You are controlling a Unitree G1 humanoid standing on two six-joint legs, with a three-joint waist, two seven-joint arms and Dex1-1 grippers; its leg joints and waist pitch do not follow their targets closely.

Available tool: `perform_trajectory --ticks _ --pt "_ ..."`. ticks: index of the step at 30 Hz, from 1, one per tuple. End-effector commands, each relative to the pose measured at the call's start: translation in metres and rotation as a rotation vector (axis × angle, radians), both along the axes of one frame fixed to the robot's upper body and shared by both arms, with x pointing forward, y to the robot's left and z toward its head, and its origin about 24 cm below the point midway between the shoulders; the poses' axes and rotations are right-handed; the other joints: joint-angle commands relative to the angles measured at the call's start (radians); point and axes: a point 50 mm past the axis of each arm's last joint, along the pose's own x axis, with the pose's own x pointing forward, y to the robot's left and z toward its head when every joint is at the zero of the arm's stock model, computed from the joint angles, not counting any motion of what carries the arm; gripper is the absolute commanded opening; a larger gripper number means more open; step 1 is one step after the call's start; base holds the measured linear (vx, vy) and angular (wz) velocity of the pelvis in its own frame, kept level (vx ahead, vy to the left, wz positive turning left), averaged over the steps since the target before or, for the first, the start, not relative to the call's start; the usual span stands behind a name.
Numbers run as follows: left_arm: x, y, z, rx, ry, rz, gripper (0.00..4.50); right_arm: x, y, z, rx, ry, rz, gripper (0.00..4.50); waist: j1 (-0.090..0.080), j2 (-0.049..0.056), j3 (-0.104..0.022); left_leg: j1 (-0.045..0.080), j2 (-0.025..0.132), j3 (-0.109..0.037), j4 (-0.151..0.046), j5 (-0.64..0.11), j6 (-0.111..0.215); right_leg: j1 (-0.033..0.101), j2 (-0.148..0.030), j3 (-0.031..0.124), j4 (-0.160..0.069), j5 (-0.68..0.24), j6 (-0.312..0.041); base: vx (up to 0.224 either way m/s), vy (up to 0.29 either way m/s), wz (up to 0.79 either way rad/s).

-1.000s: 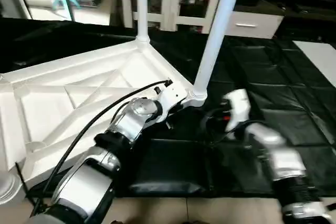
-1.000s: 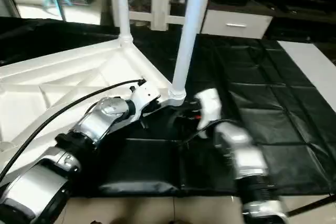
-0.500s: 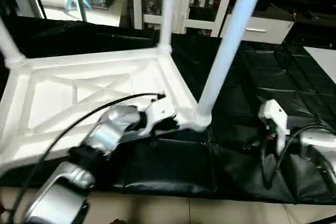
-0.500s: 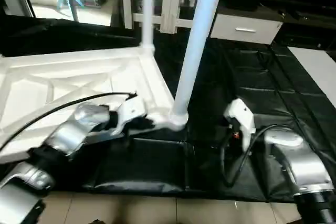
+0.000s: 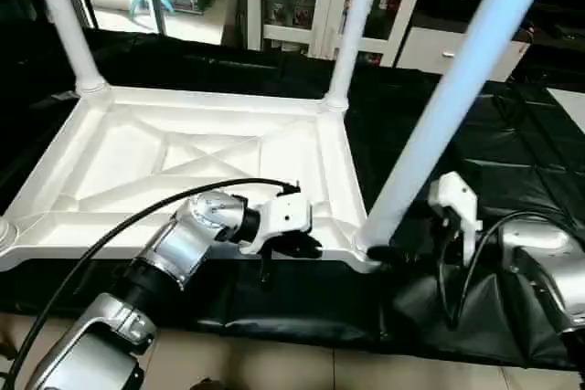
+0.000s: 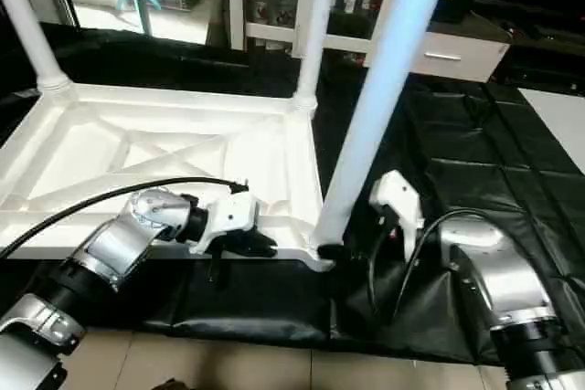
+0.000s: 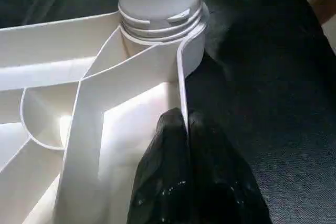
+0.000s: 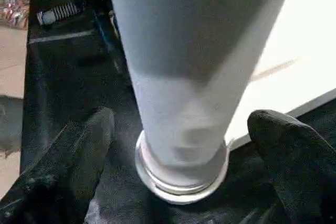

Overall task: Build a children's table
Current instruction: Rotate leg to tighten

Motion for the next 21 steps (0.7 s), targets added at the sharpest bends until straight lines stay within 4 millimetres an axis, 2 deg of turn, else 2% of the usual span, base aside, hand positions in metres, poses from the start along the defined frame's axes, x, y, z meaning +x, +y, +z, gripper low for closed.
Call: perform_trajectory --ticks 1,3,4,8,9,10,12,14,15,18,21 --pt "-0.0085 -0.011 -0.0032 0.022 0.02 -0.084 0.0 0.0041 0.0005 0.0017 -0.017 -0.01 0.024 4.26 -0.009 0.002 -0.057 0.019 0.04 -0.013 -0.079 -0.23 0.024 0.043 -0.051 0.04 -0.061 -0.217 -0.223 0.0 0.0 0.0" --pt "-0.0086 -0.0113 -0.0029 0.025 0.021 -0.087 0.0 0.0064 0.0009 0.0009 -0.037 -0.007 0.046 4.12 -0.011 0.0 -0.058 0.018 0.04 -0.014 -0.078 -0.233 0.021 0.044 -0.052 0.039 -0.062 -0.237 -0.217 0.0 0.0 0.0" --pt "-0.0087 -0.0113 -0.0028 0.026 0.021 -0.087 0.0 0.0066 0.0009 0.0006 -0.041 -0.006 0.051 3.91 -0.01 0.001 -0.058 0.019 0.04 -0.014 -0.078 -0.231 0.021 0.043 -0.052 0.04 -0.062 -0.235 -0.217 0.0 0.0 0.0" --pt "-0.009 -0.011 -0.0031 0.03 0.024 -0.087 0.0 0.0097 0.0011 0.0 -0.042 0.006 0.059 3.74 -0.009 -0.001 -0.061 0.018 0.04 -0.012 -0.074 -0.187 0.035 0.046 -0.049 0.04 -0.053 -0.168 -0.235 0.0 0.0 0.0" --pt "-0.0094 -0.0103 -0.0035 0.032 0.027 -0.087 0.0 0.0106 0.0014 -0.0008 -0.044 0.011 0.067 3.42 -0.009 0.0 -0.061 0.019 0.039 -0.012 -0.073 -0.181 0.038 0.046 -0.049 0.039 -0.051 -0.159 -0.241 0.0 0.0 0.0" --pt "-0.0095 -0.01 -0.0036 0.034 0.027 -0.086 0.0 0.0111 0.0017 -0.0011 -0.043 0.014 0.069 3.42 -0.009 -0.001 -0.061 0.019 0.039 -0.011 -0.072 -0.179 0.041 0.046 -0.048 0.039 -0.051 -0.155 -0.243 0.0 0.0 0.0" --pt "-0.0097 -0.0095 -0.0039 0.035 0.029 -0.085 0.0 0.0118 0.002 -0.0016 -0.04 0.019 0.073 3.36 -0.009 -0.001 -0.06 0.017 0.039 -0.012 -0.073 -0.182 0.043 0.048 -0.049 0.039 -0.052 -0.164 -0.244 0.0 0.0 0.0" --pt "-0.0098 -0.0089 -0.0044 0.038 0.03 -0.084 0.0 0.0119 0.0024 -0.0031 -0.041 0.029 0.086 3.11 -0.009 -0.001 -0.061 0.018 0.039 -0.012 -0.072 -0.189 0.043 0.048 -0.05 0.039 -0.053 -0.177 -0.242 0.0 0.0 0.0" --pt "-0.0102 -0.0083 -0.0048 0.041 0.033 -0.083 0.0 0.0114 0.0027 -0.0044 -0.042 0.038 0.1 3.0 -0.01 -0.005 -0.061 0.018 0.04 -0.012 -0.073 -0.192 0.042 0.047 -0.05 0.038 -0.054 -0.184 -0.242 0.0 0.0 0.0" --pt "-0.0106 -0.0075 -0.0053 0.045 0.035 -0.084 0.0 0.0106 0.0031 -0.0058 -0.044 0.048 0.116 2.89 -0.009 -0.002 -0.062 0.019 0.04 -0.012 -0.072 -0.179 0.044 0.047 -0.05 0.039 -0.051 -0.172 -0.244 0.0 0.0 0.0" --pt "-0.0111 -0.0067 -0.0055 0.05 0.04 -0.087 0.0 0.0111 0.003 -0.007 -0.043 0.055 0.128 2.54 -0.009 0.001 -0.062 0.02 0.04 -0.012 -0.072 -0.18 0.045 0.047 -0.05 0.039 -0.05 -0.163 -0.249 0.0 0.0 0.0"
